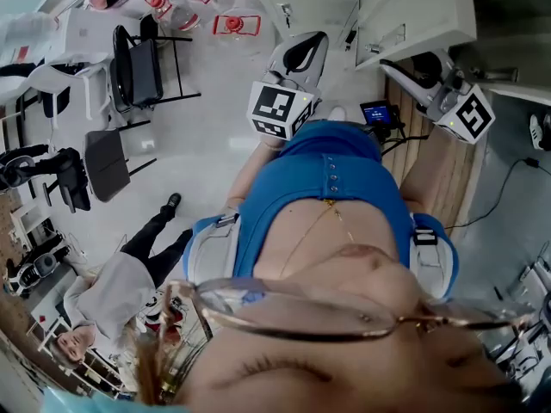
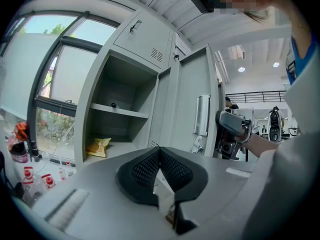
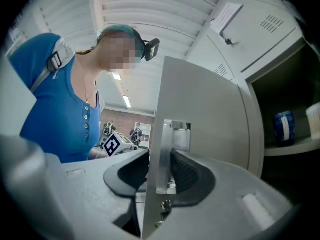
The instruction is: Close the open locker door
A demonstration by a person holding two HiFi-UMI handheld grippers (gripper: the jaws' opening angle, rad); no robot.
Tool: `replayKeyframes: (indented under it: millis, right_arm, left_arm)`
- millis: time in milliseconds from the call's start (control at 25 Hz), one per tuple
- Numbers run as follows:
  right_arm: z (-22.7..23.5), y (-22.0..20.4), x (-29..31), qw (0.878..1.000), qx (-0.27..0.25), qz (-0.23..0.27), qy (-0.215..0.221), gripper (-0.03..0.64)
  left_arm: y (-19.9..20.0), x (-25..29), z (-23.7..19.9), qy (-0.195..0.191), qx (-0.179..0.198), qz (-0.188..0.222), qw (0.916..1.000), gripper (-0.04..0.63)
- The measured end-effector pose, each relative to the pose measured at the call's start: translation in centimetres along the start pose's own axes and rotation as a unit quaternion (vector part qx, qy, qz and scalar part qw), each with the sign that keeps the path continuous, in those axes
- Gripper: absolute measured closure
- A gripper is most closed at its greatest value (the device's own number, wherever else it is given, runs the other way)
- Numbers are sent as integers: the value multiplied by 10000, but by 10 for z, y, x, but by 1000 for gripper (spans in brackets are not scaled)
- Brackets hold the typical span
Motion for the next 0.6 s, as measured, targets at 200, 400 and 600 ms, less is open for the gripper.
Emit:
replayKeyframes:
  millis: [200,400,600]
  right_arm:
    - [-9,-5,30,9998,181,-40,58,488]
    - [-12,-13,56,9998,83,-84,-154,492]
    - [-12,-14,81,9990,-27,-35,-450,494]
  left_arm:
    - [-3,-11,-18,136,-33,24,9999,595]
    - [-8,-18,-36,271,-36,56,9996,595]
    - [-7,-27,-50,360,-71,66,9993,595]
Point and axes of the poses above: the fingertips, and each gripper's own axes: x forward along the fingers, z to its right, y out of its top, the point moved 2 cm from there along -x, backward along the fingers, and after that the axes turned 7 degrees about -y, right-handed, at the moved point
